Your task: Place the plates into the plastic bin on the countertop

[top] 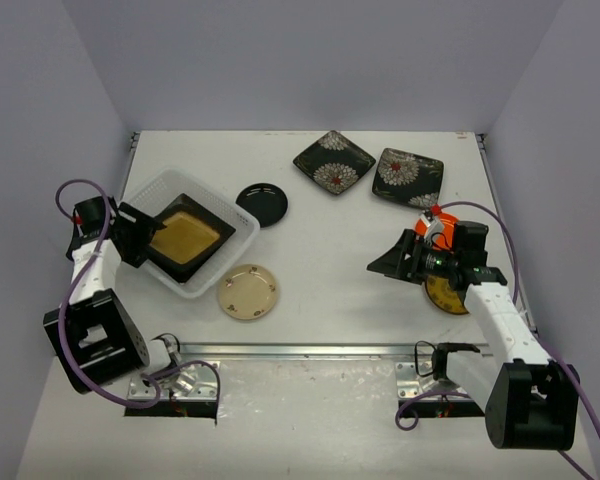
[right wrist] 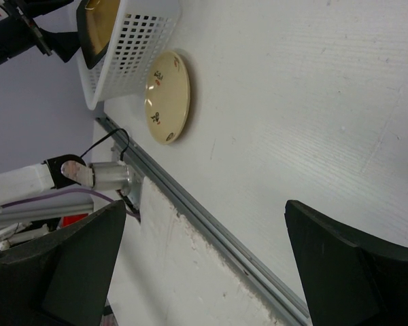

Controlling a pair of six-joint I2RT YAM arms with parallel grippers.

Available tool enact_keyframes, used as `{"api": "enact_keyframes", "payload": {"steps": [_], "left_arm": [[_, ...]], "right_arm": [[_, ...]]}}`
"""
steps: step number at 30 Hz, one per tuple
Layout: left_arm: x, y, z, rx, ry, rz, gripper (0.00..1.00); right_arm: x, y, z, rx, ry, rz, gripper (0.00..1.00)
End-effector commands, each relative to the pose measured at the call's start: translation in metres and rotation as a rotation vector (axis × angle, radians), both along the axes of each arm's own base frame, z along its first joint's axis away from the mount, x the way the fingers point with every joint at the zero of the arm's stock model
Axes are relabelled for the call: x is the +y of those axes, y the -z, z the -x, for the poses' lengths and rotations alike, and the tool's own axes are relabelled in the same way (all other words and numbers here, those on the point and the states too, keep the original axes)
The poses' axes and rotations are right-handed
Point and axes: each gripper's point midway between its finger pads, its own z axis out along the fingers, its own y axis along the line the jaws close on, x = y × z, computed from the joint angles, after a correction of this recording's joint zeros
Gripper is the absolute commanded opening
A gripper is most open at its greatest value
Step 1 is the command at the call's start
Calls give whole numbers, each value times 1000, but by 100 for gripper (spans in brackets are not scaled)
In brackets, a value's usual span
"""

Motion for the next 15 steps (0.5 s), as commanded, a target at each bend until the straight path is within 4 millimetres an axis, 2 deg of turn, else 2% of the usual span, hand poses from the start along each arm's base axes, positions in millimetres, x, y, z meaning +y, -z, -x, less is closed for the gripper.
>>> {"api": "enact_keyframes", "payload": {"steps": [1,8,12,15], "left_arm": [[15,-21,-13,-69,-15,-77,100],[30,-21,-9,13,-27,-142,100],[31,-17,-6,44,-18,-145,100],[41,-26,0,46,-47,-216,100]], "right_arm": [[-5,-12,-12,-78,14,40,99],[-8,-4,-13,-54,32,56,99],[-11,3,-14,-36,54,80,99],[-21,10,-18,-9,115,138,99]]}}
